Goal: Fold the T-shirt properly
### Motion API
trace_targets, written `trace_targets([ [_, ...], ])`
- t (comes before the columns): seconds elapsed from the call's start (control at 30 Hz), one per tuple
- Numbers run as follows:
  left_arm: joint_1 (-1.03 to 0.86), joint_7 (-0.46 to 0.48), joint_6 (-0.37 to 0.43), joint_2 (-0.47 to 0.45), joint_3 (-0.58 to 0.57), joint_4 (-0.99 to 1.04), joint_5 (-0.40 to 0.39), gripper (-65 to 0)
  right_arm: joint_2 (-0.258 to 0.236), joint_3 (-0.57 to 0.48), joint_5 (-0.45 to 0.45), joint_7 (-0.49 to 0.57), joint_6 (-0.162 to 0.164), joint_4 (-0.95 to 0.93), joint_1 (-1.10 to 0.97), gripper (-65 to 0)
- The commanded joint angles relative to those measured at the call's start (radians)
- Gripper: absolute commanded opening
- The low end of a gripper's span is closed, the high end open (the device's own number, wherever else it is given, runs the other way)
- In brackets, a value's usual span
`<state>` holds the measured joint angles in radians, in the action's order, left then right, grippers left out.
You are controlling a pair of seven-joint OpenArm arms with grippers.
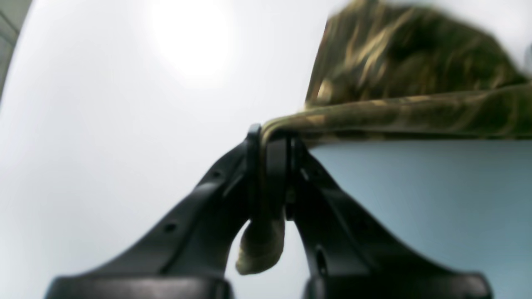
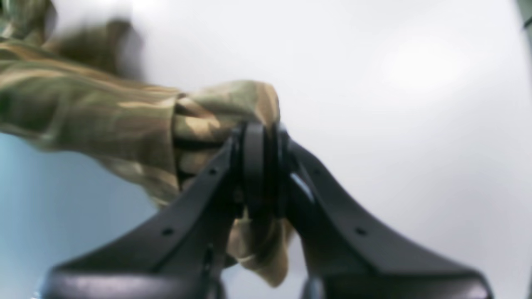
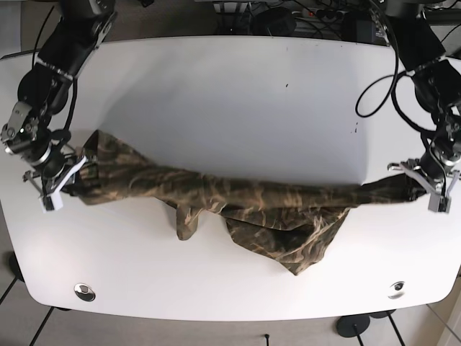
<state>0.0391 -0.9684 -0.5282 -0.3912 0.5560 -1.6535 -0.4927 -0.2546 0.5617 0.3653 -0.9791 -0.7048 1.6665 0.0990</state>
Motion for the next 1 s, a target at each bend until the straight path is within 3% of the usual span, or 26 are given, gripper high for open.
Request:
trace_targets([
  [0.03,-0.034,0.044,-0.005,-0.001,0.042,-0.023,0.001,-65.0,0.011,0.022,0.004,0.029,0.007,0.079,-0.048,-63.1],
  [0.23,-0.181,0.047,-0.005,0.019,0.117,-0.004,0.007,-65.0,0.107,0.044,0.004,0.029,0.007,0.194,-0.318,-62.9],
  [0.4,-0.195,0.047,-0.005,0.013,0.124,0.036,0.007,-65.0,0.125,0.042,0.004,0.03,0.007,0.151,-0.419,-62.1],
  [0.47,-0.195,0.047,-0.005,0.013,0.124,0.036,0.007,-65.0,0.125,0.044,0.008,0.03,0.007,0.156,-0.434,-54.7],
  [0.53,-0.195,0.047,-0.005,0.013,0.123,0.036,0.007,-65.0,0.12,0.047,0.064,0.03,0.007,0.157,-0.451,-41.9],
  [0.57,-0.195,0.047,-0.005,0.013,0.12,0.036,0.007,-65.0,0.116,0.048,0.116,0.029,0.007,0.157,-0.457,-30.8],
  [0.67,-0.193,0.047,-0.005,0.013,0.115,0.036,0.007,-65.0,0.088,0.1,0.225,0.024,0.007,0.174,-0.463,-14.3],
  [0.83,-0.19,0.047,-0.005,0.013,0.114,0.036,0.007,-65.0,0.08,0.148,0.246,-0.01,0.007,0.179,-0.394,-13.3],
  [1.0,-0.186,0.047,-0.005,0.015,0.106,0.036,0.007,-65.0,0.059,0.047,0.209,-0.051,0.007,0.179,-0.325,-13.3],
])
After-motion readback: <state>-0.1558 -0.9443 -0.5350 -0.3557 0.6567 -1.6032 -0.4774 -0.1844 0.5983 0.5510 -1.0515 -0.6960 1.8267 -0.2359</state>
